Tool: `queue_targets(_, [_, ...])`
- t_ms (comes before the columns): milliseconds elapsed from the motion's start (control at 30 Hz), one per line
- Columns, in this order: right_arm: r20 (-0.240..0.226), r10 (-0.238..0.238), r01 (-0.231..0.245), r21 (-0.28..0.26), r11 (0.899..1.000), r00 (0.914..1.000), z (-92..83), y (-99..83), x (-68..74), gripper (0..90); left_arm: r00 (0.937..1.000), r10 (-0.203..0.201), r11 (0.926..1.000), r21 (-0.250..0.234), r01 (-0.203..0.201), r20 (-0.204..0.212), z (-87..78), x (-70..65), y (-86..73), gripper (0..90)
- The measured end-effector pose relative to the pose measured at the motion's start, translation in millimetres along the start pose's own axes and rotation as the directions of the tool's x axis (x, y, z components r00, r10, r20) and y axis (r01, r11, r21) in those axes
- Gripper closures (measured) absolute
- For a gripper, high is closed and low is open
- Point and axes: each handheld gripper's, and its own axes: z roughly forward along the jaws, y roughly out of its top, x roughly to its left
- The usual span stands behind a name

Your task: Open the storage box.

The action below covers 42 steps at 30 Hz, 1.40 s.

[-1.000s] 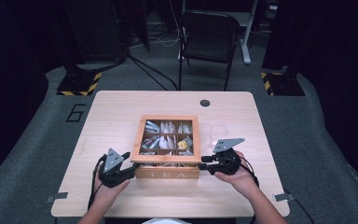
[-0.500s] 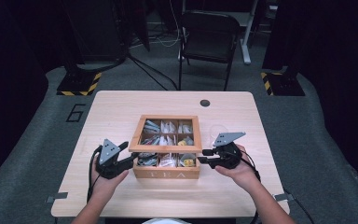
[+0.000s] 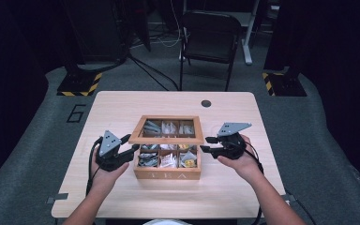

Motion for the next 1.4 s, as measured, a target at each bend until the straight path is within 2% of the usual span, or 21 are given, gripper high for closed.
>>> queue_targets(300, [0.019, -0.039, 0.039, -0.003, 0.999, 0.9991, 2.0, 12.3, 1.8, 54.0, 1.0000, -0.005, 1.0000, 0.008, 0.005, 0.007, 0.0, 2.4, 4.8, 52.9])
queue_targets(533, [0.020, -0.021, 0.021, -0.020, 1.000, 0.9996, 0.2, 17.8, -1.7, 54.4, 0.9996, -0.025, 0.9997, 0.003, 0.025, 0.011, 1.4, 6.1, 12.4, 52.9])
queue_targets(733, [0.025, -0.032, 0.032, -0.029, 0.999, 0.9992, -2.4, 25.7, -5.3, 56.4, 0.9998, -0.020, 0.9998, 0.000, 0.020, 0.005, 2.5, 9.0, 20.8, 53.2])
queue_targets(833, [0.027, -0.032, 0.033, -0.035, 0.999, 0.9991, -3.6, 30.3, -7.1, 56.5, 0.9994, -0.033, 0.9994, -0.010, 0.033, 0.009, 3.8, 11.1, 23.7, 53.2])
queue_targets(900, [0.022, -0.036, 0.037, -0.034, 0.999, 0.9991, -3.5, 32.5, -10.0, 56.7, 0.9994, -0.033, 0.9994, -0.012, 0.033, 0.008, 4.5, 12.0, 26.4, 53.2])
queue_targets(1033, [0.018, -0.016, 0.016, -0.022, 1.000, 0.9997, -2.6, 36.6, -16.3, 56.8, 0.9996, -0.028, 0.9995, -0.016, 0.028, 0.005, 6.4, 14.9, 33.0, 53.4])
queue_targets(1200, [0.013, -0.006, 0.006, -0.030, 1.000, 0.9999, -2.0, 43.5, -24.0, 57.0, 0.9991, -0.042, 0.9985, -0.034, 0.042, 0.005, 9.8, 18.9, 40.8, 53.7])
queue_targets(1333, [0.017, 0.003, -0.002, -0.034, 0.999, 0.9999, -1.9, 49.1, -28.1, 57.1, 0.9994, -0.033, 0.9986, -0.040, 0.033, 0.003, 12.1, 22.1, 46.1, 54.9])
queue_targets(1367, [0.015, -0.009, 0.010, -0.036, 0.999, 0.9999, -1.9, 50.4, -30.1, 57.2, 0.9995, -0.031, 0.9987, -0.041, 0.031, 0.003, 12.7, 23.3, 47.5, 54.9])
queue_targets(1400, [0.015, 0.004, -0.003, -0.039, 0.999, 0.9999, -1.7, 51.6, -30.4, 57.2, 0.9995, -0.031, 0.9985, -0.046, 0.031, 0.001, 13.5, 23.9, 48.4, 55.5])
